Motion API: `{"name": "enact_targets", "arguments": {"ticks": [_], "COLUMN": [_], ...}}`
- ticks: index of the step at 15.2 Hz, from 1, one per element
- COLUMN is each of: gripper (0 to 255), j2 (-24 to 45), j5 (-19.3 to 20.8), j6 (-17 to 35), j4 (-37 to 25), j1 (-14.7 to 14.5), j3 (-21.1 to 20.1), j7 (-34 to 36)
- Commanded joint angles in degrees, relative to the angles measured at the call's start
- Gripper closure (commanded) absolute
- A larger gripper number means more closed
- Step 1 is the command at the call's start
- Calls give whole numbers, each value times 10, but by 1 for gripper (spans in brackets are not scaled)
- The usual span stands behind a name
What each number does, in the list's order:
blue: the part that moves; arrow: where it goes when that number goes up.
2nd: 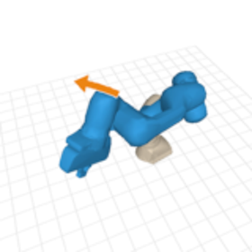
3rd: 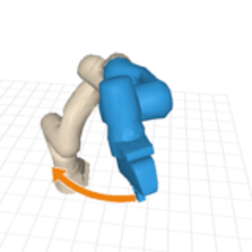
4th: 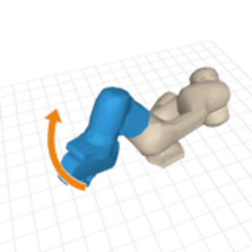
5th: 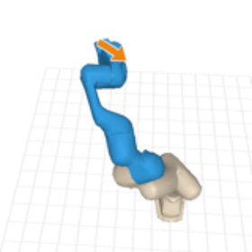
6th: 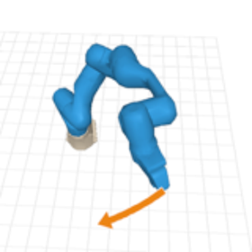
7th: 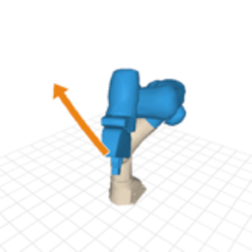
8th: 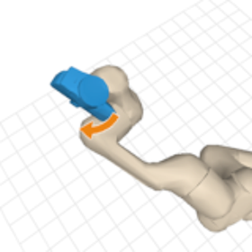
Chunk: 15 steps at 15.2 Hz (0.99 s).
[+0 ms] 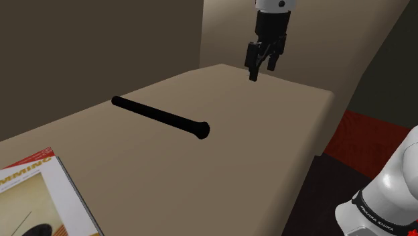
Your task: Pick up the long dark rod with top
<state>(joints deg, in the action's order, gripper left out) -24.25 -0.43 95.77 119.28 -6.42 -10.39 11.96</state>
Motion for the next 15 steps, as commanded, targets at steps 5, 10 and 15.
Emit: {"name": "enact_targets", "arguments": {"ticks": [5, 10, 15], "gripper": [0, 0, 0], "j2": [101, 193, 298], "j5": [18, 51, 101], "j6": [-4, -18, -48], "j4": [-100, -196, -310], "j1": [-23, -46, -83], "j3": [-58, -103, -142], "j7": [41, 79, 117]}}
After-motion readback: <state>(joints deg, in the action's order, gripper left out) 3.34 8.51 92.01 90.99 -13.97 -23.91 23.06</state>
